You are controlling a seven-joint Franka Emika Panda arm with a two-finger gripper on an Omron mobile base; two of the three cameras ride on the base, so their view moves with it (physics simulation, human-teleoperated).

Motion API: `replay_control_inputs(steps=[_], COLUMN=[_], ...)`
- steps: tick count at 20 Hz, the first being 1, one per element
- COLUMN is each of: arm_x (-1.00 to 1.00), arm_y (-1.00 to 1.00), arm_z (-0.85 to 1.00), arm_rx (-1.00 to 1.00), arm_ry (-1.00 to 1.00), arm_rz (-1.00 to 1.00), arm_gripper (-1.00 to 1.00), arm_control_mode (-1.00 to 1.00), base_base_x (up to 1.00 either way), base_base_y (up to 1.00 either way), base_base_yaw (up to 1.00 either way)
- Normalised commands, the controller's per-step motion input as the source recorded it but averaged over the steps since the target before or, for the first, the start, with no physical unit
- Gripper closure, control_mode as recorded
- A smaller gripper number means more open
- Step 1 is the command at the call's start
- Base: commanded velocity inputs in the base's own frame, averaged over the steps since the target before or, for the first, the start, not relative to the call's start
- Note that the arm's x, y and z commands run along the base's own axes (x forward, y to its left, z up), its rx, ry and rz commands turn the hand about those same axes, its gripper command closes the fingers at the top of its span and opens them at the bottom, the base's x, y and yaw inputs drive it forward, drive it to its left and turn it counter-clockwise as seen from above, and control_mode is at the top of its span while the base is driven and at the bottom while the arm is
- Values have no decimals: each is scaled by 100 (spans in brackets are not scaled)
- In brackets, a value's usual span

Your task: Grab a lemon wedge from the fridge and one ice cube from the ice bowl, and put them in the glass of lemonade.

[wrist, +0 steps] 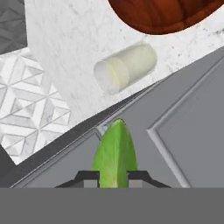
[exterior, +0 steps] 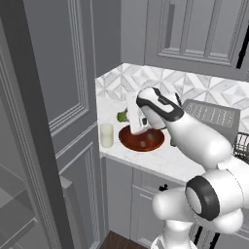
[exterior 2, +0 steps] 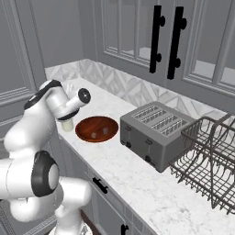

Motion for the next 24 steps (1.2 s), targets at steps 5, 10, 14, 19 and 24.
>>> replay_control_inputs(steps=[5, 10, 14, 19, 24], arm_x=[12, 15, 19, 24, 21], arm_y=[12, 5, 11, 2, 0], arm_z=[4, 27, -6, -9, -46], arm_rx=[12, 5, 16, 19, 13], arm_ry=[23, 27, 42, 44, 33], arm_rz=[-2, -2, -2, -2, 0], arm_gripper=[100, 100, 100, 100, 100], arm_control_mode=[-100, -100, -100, -100, -100], base_base_x=[0, 0, 0, 0, 0], base_base_y=[0, 0, 0, 0, 0], base_base_yaw=[0, 0, 0, 0, 0])
